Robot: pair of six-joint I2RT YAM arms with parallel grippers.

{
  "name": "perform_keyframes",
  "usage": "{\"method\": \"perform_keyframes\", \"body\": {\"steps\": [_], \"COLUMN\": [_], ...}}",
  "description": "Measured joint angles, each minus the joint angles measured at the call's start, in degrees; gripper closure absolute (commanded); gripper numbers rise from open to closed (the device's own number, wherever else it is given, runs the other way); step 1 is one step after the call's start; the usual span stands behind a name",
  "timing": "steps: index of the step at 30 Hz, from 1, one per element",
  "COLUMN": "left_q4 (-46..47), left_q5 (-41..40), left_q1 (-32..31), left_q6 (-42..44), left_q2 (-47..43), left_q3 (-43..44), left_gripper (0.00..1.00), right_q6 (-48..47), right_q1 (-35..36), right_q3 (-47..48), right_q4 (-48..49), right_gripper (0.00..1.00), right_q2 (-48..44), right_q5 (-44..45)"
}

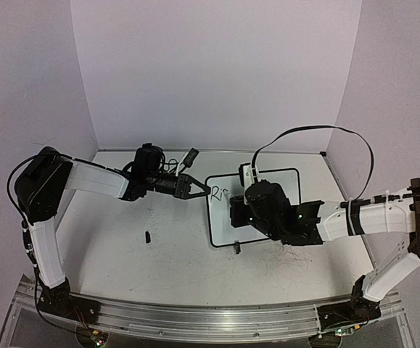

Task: Write a sentence on the whiteboard

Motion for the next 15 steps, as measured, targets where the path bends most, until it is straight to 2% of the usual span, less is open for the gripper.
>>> {"method": "perform_keyframes", "body": {"steps": [15], "left_q4": [-0.02], "left_q5": [-0.04], "left_q1": [0.0], "left_q6": [-0.02], "left_q2": [0.0], "left_q3": [0.0], "left_gripper": [1.0], "right_q6": [1.62], "right_q1": [0.14], "right_q3": [-1.19], "right_q4": [-0.36], "right_gripper": [1.0], "right_q2": [-0.67], "right_q5": [0.36]}}
